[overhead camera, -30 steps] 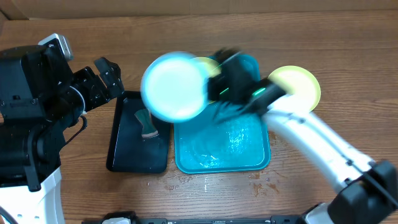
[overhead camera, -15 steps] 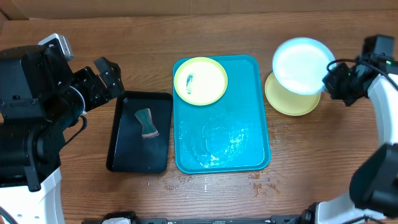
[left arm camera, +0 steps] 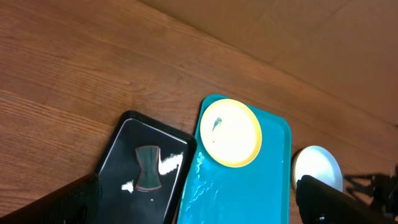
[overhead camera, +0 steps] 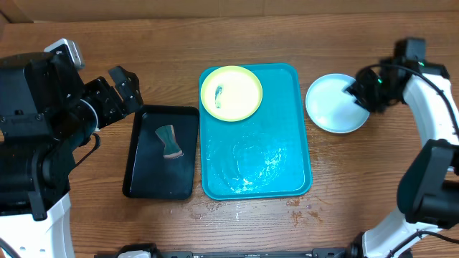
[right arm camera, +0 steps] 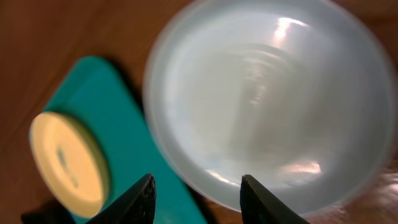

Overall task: Clean dirty plates on tray and stack at the side
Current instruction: 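Carry the light blue plate right and stack it on the yellow plate, then grasp the last yellow plate rim with the right gripper, pull it down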

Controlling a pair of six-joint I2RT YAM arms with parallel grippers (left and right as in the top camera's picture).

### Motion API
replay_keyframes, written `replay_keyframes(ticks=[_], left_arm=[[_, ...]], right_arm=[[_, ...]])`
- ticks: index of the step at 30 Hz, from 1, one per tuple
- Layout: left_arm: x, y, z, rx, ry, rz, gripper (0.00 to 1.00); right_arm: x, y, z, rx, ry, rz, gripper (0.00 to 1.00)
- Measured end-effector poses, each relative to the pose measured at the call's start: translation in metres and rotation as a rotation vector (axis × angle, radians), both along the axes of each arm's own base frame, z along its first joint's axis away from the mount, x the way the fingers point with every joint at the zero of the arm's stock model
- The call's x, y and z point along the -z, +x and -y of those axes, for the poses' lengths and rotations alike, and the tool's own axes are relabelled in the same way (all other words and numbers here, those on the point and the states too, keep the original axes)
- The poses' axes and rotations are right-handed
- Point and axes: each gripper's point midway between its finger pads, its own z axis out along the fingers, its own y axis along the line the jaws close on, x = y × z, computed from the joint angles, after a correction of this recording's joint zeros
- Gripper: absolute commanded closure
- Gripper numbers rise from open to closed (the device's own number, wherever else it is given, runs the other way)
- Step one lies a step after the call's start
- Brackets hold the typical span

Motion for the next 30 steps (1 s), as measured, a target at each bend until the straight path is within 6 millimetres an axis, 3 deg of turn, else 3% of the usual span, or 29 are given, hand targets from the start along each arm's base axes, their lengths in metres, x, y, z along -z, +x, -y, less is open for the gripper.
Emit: replay_keyframes(ticks=[2,5,7,12,14,17,21,23,25,26,27,28,30], left_arm=[[0.000,0.000,0.000,0.000,0.000,0.000,0.00],[0.000,0.000,0.000,0.000,0.000,0.000,0.00],[0.000,0.000,0.000,0.000,0.000,0.000,0.00],[0.000,0.000,0.000,0.000,0.000,0.000,0.00],[0.000,0.000,0.000,0.000,0.000,0.000,0.00],[0.000,0.000,0.000,0.000,0.000,0.000,0.00],[0.002,-0.002,0.000,0.000,-0.001,-0.011,0.00],[0.005,-0.004,0.000,0.000,-0.002,-0.026,0.00],[0.007,-0.007,0.000,0.000,-0.002,-0.040,0.00],[0.008,-0.008,0.000,0.000,-0.003,-0.045,0.00],[0.009,-0.008,0.001,0.000,-0.003,-0.051,0.00],[0.010,-0.009,0.001,0.000,-0.003,-0.054,0.00],[0.010,-0.010,0.001,0.000,-0.004,-0.057,0.00]], right_arm=[[-0.020,0.017,-0.028,-0.116,-0.009,0.097,0.52],[-0.047,0.032,-0.085,-0.310,-0.040,0.248,0.46],[-0.053,0.034,-0.123,-0.409,-0.090,0.310,0.37],[-0.052,0.041,-0.180,-0.528,-0.255,0.419,0.25],[-0.044,0.046,-0.197,-0.564,-0.314,0.453,0.22],[-0.018,0.055,-0.212,-0.615,-0.375,0.460,0.22],[0.044,0.066,-0.210,-0.645,-0.436,0.391,0.22],[0.073,0.064,-0.202,-0.658,-0.461,0.335,0.38],[0.093,0.059,-0.194,-0.668,-0.473,0.282,0.67],[0.097,0.058,-0.193,-0.663,-0.466,0.271,0.75],[0.096,0.056,-0.193,-0.663,-0.456,0.262,0.89],[0.097,0.052,-0.193,-0.664,-0.448,0.248,0.96],[0.096,0.047,-0.195,-0.660,-0.419,0.226,0.96]])
